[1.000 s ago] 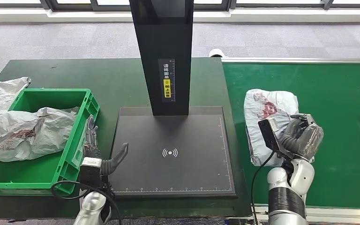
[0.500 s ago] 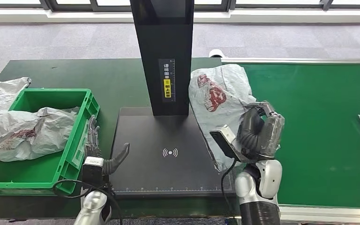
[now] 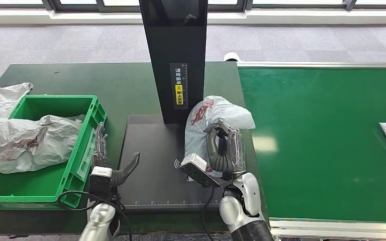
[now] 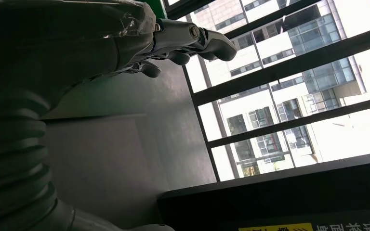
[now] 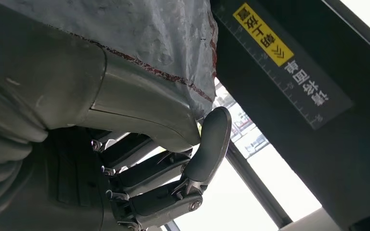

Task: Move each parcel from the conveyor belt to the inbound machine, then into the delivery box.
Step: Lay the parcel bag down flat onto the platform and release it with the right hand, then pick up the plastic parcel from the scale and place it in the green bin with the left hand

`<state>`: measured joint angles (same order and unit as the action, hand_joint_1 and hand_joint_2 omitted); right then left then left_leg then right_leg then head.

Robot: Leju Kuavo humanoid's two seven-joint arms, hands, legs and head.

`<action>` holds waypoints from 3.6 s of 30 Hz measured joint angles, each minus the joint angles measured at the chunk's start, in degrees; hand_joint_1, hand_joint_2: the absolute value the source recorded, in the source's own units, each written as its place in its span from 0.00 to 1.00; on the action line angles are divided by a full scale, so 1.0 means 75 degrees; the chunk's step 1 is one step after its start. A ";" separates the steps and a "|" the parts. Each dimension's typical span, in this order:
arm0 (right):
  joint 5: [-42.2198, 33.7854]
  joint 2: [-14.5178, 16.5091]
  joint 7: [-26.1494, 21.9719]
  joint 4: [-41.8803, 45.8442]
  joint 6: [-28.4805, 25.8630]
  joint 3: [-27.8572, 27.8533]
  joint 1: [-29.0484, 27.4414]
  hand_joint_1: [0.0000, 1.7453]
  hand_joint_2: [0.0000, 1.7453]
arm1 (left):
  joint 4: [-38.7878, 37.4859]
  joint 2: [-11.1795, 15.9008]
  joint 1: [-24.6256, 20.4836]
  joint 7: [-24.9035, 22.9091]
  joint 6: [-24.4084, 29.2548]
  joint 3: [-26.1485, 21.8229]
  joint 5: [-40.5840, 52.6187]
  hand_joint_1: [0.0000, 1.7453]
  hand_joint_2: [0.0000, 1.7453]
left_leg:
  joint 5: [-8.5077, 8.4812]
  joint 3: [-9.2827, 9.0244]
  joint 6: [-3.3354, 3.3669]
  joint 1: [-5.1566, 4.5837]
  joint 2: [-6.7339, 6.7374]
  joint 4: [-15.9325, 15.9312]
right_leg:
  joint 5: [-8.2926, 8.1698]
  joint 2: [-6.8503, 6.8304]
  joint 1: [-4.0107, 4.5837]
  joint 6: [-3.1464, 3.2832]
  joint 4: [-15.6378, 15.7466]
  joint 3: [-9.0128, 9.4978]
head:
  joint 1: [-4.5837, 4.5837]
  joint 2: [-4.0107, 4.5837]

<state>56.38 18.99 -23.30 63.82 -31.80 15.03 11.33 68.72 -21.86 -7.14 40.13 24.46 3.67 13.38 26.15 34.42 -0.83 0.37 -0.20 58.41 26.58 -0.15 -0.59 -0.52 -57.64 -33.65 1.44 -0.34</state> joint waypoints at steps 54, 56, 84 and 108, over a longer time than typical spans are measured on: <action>-0.2462 0.0063 -0.2193 -0.0873 0.0221 0.0058 0.0210 0.00 1.00 | 0.0072 -0.0006 0.0231 0.0002 0.0179 0.0000 0.0015 0.00 1.00 | 0.0001 0.0001 -0.0001 0.0000 -0.0002 0.0001 | 0.0002 0.0000 0.0000 -0.0001 0.0000 -0.0004 | -0.0001 0.0000; -0.2490 0.0048 -0.2205 -0.0464 0.0196 0.0060 0.0138 0.00 1.00 | 0.0096 -0.0006 0.0263 0.0001 0.0184 0.0000 0.0010 0.00 1.00 | 0.0002 0.0000 -0.0002 0.0000 0.0000 0.0001 | 0.0002 0.0003 0.0000 -0.0001 0.0001 -0.0005 | -0.0001 0.0000; -0.3019 -0.0165 -0.2241 0.4774 -0.1113 -0.0434 -0.1080 0.00 1.00 | -0.0962 -0.0111 -0.0960 -0.0786 0.0833 0.1097 0.1464 0.00 1.00 | 0.0006 -0.0004 0.0007 -0.0004 -0.0008 0.0012 | -0.0005 -0.0004 -0.0005 -0.0010 0.0007 0.0004 | -0.0001 0.0001; -0.3225 -0.0133 -0.2243 0.4805 -0.1107 -0.1088 -0.1136 0.00 1.00 | -0.4553 -0.0125 -0.3064 -0.1816 0.0664 0.3649 0.0860 0.00 1.00 | 0.0001 0.0000 0.0011 -0.0005 -0.0005 0.0012 | -0.0009 0.0000 -0.0004 -0.0010 0.0006 0.0007 | -0.0001 0.0001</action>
<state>32.20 17.99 -40.13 99.86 -40.11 6.87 2.81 34.57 -22.80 -30.12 26.51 29.44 31.04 19.82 26.16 34.42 -0.75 0.33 -0.24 58.50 26.51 -0.15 -0.62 -0.59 -57.60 -33.60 1.44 -0.33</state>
